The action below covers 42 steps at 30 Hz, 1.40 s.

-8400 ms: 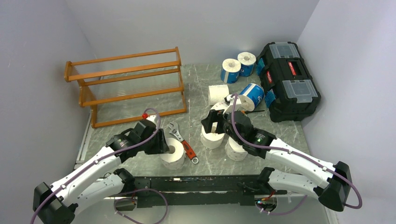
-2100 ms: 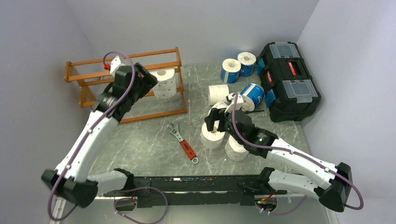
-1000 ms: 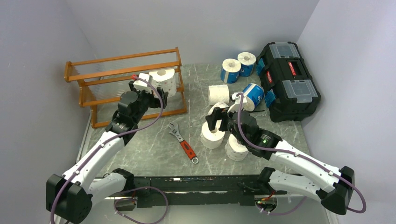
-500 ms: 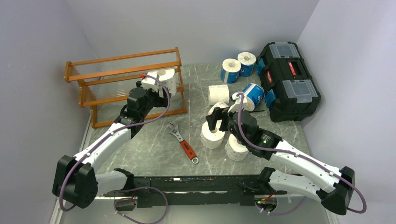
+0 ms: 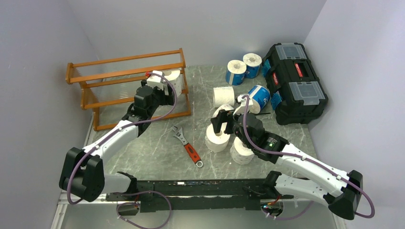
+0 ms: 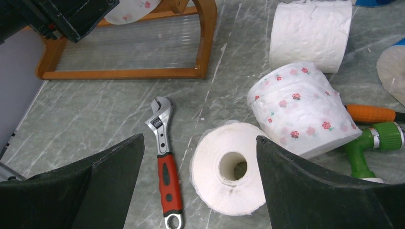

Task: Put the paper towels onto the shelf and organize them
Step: Place the paper towel on the shelf.

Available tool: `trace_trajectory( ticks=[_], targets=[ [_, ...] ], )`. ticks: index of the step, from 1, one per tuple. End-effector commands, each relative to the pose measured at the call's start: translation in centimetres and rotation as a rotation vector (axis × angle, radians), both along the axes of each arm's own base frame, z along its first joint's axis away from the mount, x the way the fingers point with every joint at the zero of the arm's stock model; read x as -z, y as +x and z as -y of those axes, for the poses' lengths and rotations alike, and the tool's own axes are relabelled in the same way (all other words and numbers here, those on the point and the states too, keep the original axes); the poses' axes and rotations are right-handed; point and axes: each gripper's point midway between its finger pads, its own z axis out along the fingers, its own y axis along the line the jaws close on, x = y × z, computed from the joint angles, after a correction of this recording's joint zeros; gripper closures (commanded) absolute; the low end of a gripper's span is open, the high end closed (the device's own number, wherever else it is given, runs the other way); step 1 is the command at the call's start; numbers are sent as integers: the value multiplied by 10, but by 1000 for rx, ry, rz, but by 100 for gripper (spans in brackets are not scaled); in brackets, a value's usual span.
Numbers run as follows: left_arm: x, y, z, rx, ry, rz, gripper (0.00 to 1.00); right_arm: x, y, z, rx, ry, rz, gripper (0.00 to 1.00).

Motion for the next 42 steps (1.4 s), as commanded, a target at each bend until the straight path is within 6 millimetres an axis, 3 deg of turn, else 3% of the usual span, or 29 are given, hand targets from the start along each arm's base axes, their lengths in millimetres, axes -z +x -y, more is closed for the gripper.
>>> trace_trajectory(
  ticks=[1,7,23,42],
  targets=[
    [-36,14,4,-15,-53,124,11,-2,2,5,22,-2,14,11],
    [-40,19,1,-31,-59,192,11,1,2,4,19,-5,7,11],
    [-19,36,3,-58,-29,170,12,5,4,5,25,-21,4,11],
    [-8,57,8,-68,-1,166,12,10,5,5,27,-33,-6,11]
  ],
)
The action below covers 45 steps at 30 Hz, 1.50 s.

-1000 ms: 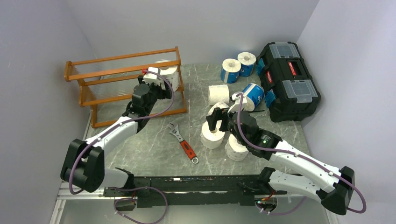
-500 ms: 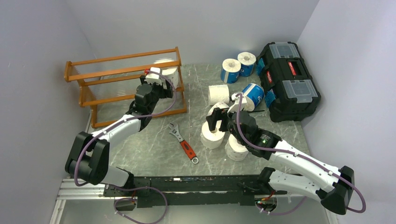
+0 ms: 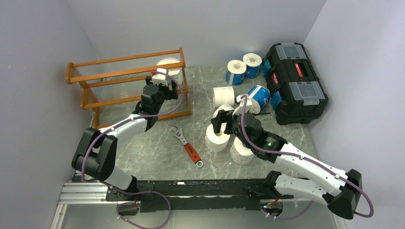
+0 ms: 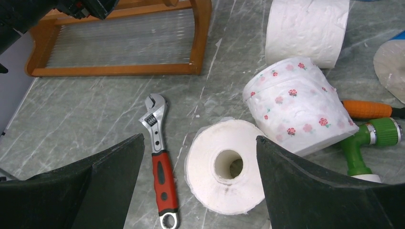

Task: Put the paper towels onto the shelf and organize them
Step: Place the paper towel on the shelf.

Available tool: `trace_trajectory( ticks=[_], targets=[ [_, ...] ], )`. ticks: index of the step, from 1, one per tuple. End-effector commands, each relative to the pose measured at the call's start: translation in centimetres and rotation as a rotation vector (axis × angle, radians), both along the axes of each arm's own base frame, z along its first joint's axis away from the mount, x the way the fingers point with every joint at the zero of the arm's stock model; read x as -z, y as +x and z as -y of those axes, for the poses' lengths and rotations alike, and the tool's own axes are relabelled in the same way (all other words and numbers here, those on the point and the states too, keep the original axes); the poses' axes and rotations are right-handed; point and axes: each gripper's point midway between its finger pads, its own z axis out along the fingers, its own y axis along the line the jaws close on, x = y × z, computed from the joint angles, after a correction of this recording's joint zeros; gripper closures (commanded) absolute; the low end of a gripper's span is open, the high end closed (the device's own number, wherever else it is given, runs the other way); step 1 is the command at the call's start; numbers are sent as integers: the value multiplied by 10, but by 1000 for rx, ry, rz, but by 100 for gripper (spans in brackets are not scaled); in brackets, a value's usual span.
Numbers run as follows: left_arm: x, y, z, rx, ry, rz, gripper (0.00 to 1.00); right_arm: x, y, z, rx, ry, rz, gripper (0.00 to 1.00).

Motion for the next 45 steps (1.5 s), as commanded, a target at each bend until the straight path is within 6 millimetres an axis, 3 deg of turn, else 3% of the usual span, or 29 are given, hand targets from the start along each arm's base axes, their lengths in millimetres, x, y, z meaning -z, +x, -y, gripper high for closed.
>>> trace_trajectory(
  ticks=[1,21,34,45],
  targets=[
    [-19,11,2,-8,-3,57,12,2,4,3,18,-14,8,11],
    [-21,13,5,0,-7,58,11,4,4,1,8,-9,-1,11],
    [-31,-13,-3,2,-45,42,8,-4,2,-3,-10,10,7,11],
    [-52,-62,-9,33,-103,-2,6,-10,0,-3,-17,32,11,11]
  ],
)
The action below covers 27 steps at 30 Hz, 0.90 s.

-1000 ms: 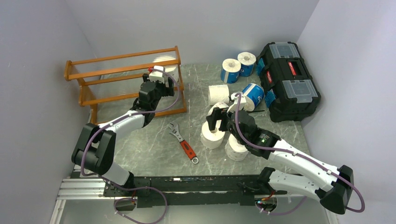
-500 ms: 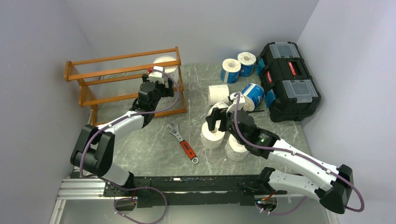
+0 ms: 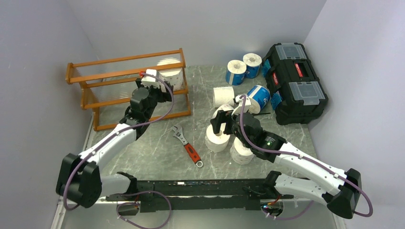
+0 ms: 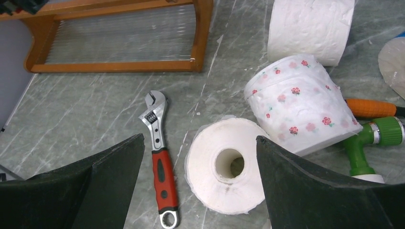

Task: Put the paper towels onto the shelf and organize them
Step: Place the paper towel on the shelf, then pick up the paper towel from the center of the board.

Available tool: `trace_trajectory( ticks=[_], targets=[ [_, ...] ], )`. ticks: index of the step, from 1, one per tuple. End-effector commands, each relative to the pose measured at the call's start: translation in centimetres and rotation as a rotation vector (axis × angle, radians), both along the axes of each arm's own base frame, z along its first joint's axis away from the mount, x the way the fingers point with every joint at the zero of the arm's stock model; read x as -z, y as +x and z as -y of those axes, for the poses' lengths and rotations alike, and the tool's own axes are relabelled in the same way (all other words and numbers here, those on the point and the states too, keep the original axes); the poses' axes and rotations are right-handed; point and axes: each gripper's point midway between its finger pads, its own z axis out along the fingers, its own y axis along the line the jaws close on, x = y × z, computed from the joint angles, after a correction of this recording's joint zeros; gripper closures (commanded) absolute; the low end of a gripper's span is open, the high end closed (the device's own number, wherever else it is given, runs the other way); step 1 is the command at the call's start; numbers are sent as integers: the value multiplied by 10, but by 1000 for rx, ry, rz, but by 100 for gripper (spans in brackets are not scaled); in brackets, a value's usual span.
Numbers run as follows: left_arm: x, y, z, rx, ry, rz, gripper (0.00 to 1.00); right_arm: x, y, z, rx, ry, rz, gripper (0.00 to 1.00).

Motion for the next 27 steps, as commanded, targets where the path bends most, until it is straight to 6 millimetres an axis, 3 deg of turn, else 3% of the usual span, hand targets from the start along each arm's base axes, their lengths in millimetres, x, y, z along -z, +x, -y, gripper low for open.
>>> trace_trajectory(
  ticks=[1,7,14,21,23,27],
  targets=[
    [-11,-28,4,40,-44,-36,6,-14,-1,-1,-8,39,23,11],
    [-16,-74,8,85,-94,-141,5,-11,-2,3,7,37,13,11],
    [18,-136,11,146,-192,-304,1,11,-2,15,63,-16,-59,11],
    [42,-164,12,139,-388,-392,1,42,0,22,109,-53,-188,11],
    [53,-168,5,77,-412,-453,1,45,3,26,121,-65,-214,12],
    [65,-178,3,71,-381,-519,1,38,-1,13,19,-55,-195,14]
  ],
)
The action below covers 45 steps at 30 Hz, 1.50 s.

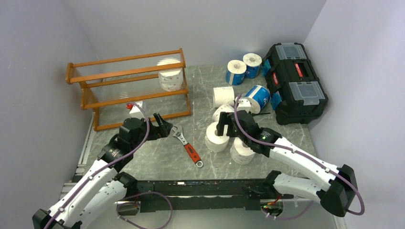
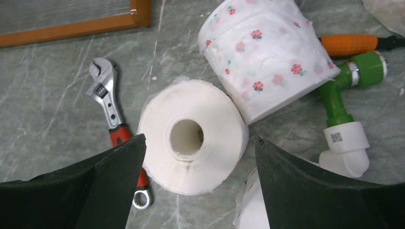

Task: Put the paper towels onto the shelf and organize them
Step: Pick up the paper towel from the center of the board.

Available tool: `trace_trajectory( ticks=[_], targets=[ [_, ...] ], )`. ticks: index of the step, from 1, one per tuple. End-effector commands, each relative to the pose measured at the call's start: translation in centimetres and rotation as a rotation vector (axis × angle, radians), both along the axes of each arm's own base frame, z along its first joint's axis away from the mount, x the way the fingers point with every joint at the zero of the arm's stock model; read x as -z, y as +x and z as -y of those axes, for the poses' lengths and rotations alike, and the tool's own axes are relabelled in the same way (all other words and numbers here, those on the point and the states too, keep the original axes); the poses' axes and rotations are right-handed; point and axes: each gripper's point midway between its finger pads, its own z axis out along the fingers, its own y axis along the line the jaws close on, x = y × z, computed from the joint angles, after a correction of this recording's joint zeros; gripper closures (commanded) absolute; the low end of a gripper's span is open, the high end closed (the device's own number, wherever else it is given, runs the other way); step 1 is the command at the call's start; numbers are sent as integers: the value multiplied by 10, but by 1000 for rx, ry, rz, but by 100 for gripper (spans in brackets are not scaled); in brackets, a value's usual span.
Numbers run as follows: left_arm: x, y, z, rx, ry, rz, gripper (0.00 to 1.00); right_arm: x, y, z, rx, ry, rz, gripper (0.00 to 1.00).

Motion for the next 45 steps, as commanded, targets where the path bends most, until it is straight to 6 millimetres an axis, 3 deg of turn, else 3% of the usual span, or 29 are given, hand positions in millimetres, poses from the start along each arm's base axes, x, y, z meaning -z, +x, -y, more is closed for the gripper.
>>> trace_trajectory(
  ticks=[1,7,14,26,45],
  targets=[
    [6,-12,-1,-12,-29,-77,1,-25,-3,-18,-108,64,36,15],
    [14,-20,-9,-38,-48,-71,1,-20,-4,-40,-237,10,4,20],
    [39,-29,-22,-118,-73,-124,2,-9,-7,-68,-315,-104,-22,25],
    [71,-39,-30,-152,-58,-188,2,25,3,-73,-295,-213,-109,30],
    [85,-42,-28,-139,-44,-227,2,52,-6,-72,-303,-260,-197,33]
  ],
)
